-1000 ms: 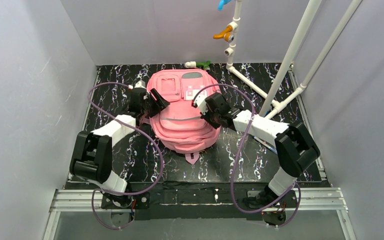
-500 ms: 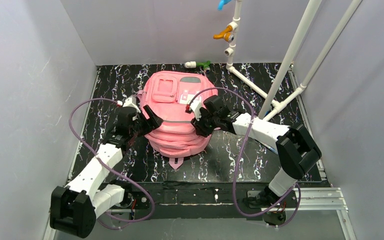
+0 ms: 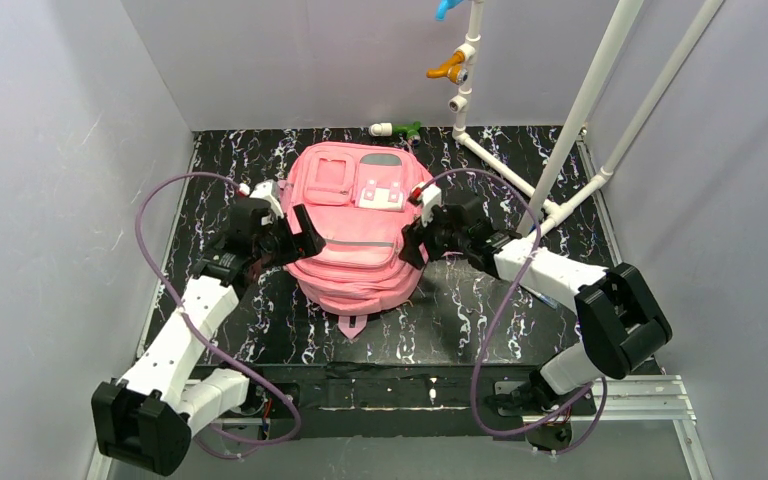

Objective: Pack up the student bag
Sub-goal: Adjust the student bag at the center of the board.

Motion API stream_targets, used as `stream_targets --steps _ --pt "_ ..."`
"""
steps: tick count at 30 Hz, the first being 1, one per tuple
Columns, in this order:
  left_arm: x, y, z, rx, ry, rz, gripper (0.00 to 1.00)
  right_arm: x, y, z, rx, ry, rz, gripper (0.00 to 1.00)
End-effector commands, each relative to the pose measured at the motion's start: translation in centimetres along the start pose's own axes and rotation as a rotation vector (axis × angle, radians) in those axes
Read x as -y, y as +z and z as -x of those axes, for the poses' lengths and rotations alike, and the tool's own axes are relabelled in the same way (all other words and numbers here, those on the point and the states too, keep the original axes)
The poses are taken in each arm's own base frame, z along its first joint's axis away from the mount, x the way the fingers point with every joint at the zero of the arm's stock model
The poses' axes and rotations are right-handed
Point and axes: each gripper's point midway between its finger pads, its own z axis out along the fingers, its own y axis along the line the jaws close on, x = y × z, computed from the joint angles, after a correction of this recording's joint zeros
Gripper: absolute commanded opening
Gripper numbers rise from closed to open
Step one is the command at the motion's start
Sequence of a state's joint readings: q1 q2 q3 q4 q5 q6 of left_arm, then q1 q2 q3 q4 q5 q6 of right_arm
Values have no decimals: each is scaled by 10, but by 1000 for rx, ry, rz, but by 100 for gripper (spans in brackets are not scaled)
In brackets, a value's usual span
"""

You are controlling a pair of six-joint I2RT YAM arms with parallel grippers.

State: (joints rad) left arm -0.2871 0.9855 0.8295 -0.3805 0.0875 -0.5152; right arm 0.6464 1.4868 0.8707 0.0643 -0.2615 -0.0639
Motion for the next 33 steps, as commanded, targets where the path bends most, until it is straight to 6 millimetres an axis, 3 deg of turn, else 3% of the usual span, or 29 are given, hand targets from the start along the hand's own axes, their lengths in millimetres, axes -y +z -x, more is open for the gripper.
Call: stream_targets --steps 1,4,8,11,16,23,27,31,33 --pt "-18 8 -8 -106 39 103 90 26 -8 58 207 216 -77 82" --pt "-19 22 -13 -156 -14 99 91 30 -2 71 264 363 -82 89" --pt "-17 41 -33 -229 -94 64 88 32 26 63 168 463 -53 90" --pt "-15 48 -53 -269 -145 22 85 19 53 61 143 496 40 89" --pt "-18 44 -77 -296 -216 9 83 -9 101 65 100 434 135 86" --pt "-24 31 -98 -283 -318 17 83 -43 158 102 71 322 221 86" --pt "-21 28 -96 -280 -306 -5 83 -25 156 94 -5 290 141 91" --pt "-9 24 -88 -300 -291 -46 83 13 122 79 -77 187 -18 98" --pt "-7 16 -72 -260 -257 -32 86 26 98 77 -66 114 -86 98"
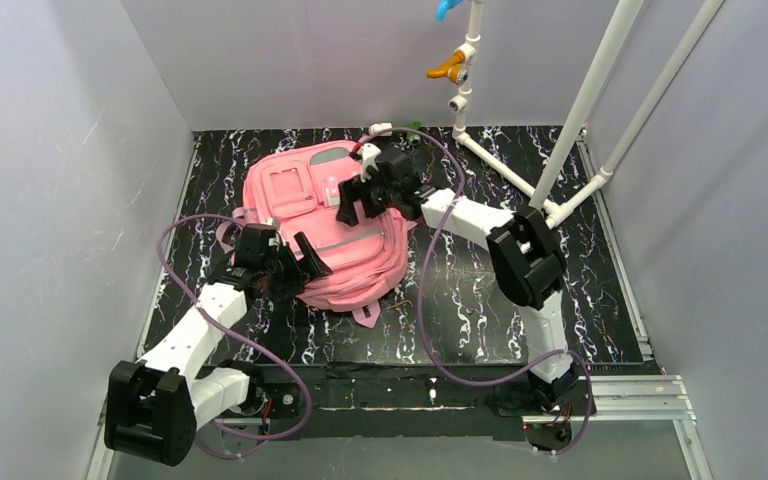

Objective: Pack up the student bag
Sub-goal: Adjust the student bag at the center of the board, then unzip the student bag at the center of the board.

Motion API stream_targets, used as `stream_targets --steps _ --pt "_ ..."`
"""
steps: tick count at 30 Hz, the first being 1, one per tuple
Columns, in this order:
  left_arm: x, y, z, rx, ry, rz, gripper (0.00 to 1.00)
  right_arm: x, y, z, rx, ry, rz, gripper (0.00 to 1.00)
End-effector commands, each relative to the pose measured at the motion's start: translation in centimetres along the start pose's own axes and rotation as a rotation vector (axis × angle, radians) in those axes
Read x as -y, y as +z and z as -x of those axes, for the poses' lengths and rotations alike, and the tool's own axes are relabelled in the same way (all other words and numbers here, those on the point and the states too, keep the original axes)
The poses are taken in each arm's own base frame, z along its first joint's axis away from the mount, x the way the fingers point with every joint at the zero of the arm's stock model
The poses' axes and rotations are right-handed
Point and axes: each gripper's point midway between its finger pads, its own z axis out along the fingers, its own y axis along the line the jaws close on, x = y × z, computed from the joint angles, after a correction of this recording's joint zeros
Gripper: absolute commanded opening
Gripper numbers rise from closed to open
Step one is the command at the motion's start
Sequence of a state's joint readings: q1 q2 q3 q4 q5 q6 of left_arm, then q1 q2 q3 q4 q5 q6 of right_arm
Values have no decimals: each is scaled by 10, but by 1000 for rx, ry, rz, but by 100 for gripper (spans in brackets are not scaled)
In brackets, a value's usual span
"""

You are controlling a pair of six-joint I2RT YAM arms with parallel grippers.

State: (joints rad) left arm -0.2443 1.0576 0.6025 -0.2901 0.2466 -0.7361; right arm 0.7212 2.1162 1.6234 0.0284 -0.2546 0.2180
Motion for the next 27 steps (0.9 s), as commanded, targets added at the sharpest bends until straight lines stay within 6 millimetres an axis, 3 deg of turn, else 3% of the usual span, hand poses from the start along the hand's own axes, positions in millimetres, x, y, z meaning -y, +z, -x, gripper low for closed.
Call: stream_targets --steps 1,5,11,15,16,18,22,27 --pt "21 -25 8 0 49 -26 88 33 -64 -23 -110 -144 -182 98" --pt "16 -51 39 99 49 74 98 31 -98 -26 -55 -271 -190 98" --pt "6 -65 75 140 -9 122 98 14 -113 -37 44 -307 -84 98" --pt "-11 -57 89 150 -81 150 95 2 -114 -28 150 -267 46 87" --pt "-13 -54 90 144 -96 148 94 1 -112 -26 151 -249 53 77" --pt "-19 -50 97 158 -139 142 90 -4 -108 -28 118 -186 75 66" --pt "-20 -37 100 149 -146 112 82 -9 -100 -42 83 -191 50 64" --pt "-26 -27 93 110 -169 121 81 -11 -98 -53 70 -204 -3 63"
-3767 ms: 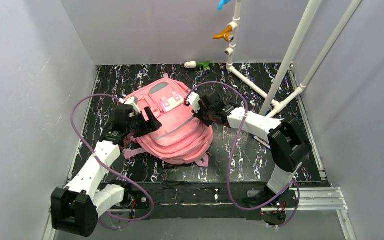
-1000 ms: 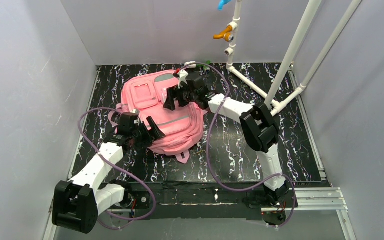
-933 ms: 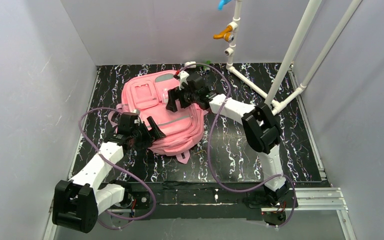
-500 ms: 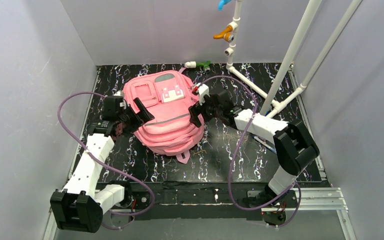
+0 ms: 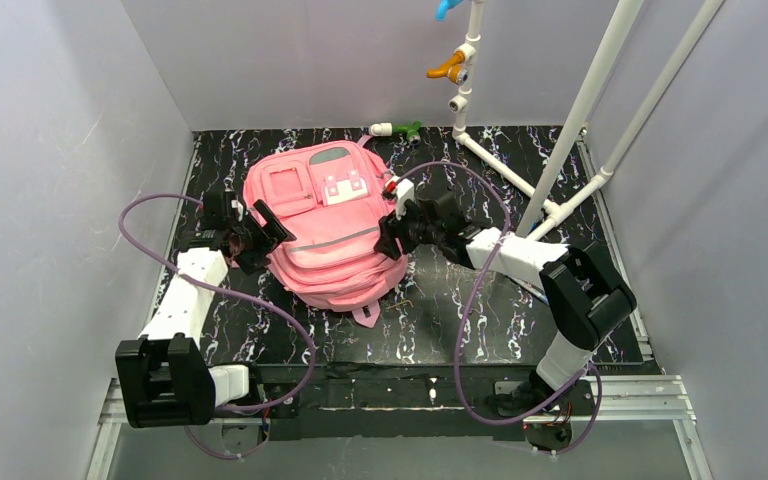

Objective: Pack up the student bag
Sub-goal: Unzip the student bag at the center of the board.

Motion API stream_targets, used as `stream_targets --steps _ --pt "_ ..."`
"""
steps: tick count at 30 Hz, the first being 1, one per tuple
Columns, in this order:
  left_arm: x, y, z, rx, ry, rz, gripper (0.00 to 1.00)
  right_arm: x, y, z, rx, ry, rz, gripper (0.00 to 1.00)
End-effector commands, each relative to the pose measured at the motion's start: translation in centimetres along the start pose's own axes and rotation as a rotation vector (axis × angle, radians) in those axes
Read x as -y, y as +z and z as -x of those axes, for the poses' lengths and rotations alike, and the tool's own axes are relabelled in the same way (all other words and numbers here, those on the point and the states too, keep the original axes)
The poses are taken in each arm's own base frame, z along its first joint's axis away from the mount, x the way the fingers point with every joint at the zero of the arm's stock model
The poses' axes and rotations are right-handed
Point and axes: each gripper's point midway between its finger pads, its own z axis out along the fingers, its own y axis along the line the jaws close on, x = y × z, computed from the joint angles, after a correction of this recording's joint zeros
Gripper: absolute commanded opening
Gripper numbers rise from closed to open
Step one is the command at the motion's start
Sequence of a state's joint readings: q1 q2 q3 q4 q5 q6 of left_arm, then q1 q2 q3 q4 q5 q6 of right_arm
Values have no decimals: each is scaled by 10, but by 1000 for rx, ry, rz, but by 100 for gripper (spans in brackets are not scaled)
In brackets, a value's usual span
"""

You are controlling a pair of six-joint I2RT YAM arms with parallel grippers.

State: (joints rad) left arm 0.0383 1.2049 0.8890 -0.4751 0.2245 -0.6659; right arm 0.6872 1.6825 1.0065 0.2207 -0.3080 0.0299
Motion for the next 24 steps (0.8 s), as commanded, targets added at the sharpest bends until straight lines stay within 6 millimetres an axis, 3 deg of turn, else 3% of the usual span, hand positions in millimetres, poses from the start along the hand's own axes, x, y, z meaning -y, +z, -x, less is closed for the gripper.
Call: stream_targets --steps 1,6,12,24 --pt "-1 6 -7 -29 -14 -19 81 -4 5 14 49 -36 -47 63" --pt "-3 7 -11 -39 -17 -20 80 -3 6 4 14 -111 -101 59" --pt "-4 7 -14 -40 -25 -22 81 6 3 -5 -34 -190 -184 62" --pt "-3 6 -15 -43 -12 -35 86 -2 1 -11 -34 -217 -172 65"
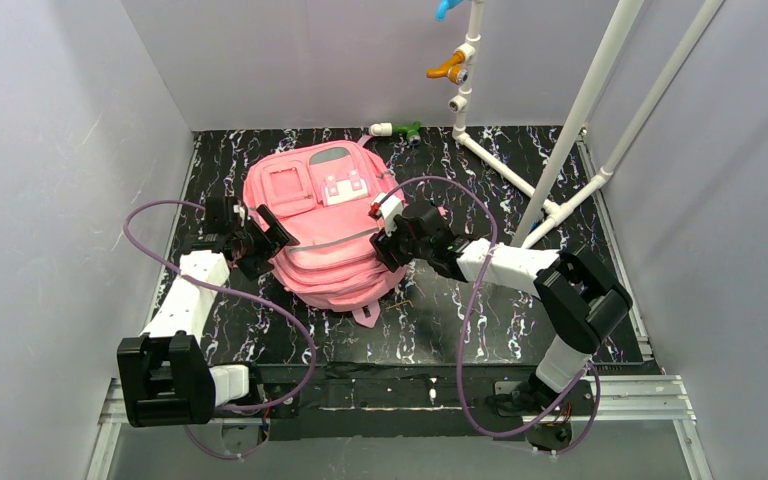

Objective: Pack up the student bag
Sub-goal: Unzip the student bag at the center of the board.

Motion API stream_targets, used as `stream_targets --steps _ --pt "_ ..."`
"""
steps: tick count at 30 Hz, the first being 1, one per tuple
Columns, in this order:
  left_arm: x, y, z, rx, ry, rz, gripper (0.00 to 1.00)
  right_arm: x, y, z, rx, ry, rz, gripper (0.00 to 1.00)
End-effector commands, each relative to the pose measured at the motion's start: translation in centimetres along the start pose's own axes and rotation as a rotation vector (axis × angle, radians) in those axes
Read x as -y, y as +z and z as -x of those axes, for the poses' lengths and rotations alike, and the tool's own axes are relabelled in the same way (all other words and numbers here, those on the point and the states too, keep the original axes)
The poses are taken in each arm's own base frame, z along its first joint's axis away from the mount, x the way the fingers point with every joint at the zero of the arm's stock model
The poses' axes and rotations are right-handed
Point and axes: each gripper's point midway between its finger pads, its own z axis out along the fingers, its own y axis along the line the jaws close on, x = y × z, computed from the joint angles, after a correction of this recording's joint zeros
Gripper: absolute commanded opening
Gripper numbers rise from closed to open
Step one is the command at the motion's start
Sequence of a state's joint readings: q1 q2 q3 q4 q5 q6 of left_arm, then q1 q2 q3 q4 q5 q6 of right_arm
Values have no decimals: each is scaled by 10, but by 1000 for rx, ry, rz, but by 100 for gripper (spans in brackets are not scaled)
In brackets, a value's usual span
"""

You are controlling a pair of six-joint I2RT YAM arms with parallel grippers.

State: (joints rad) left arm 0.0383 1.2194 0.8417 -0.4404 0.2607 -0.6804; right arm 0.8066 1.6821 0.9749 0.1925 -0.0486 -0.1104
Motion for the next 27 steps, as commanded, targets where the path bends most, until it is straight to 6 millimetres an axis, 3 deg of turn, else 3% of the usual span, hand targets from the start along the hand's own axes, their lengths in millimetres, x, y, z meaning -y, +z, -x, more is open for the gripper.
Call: stream_targets --steps 1,7,13,16,20,27 --pt "3 -5 -3 -1 11 -26 86 4 -6 14 49 -28 -26 65" --pt "1 -4 -1 9 3 -14 85 22 6 20 77 -11 -126 62" --pt "-2 0 -1 11 -17 -3 82 41 12 18 115 -20 -235 48" --pt "3 6 -5 -20 -12 -43 79 37 13 19 131 -37 -212 33" --pt "13 9 -9 -46 -3 -107 74 32 13 17 133 -58 -189 4" --pt "7 20 -18 -70 -58 -108 73 22 -1 18 115 -65 -144 1"
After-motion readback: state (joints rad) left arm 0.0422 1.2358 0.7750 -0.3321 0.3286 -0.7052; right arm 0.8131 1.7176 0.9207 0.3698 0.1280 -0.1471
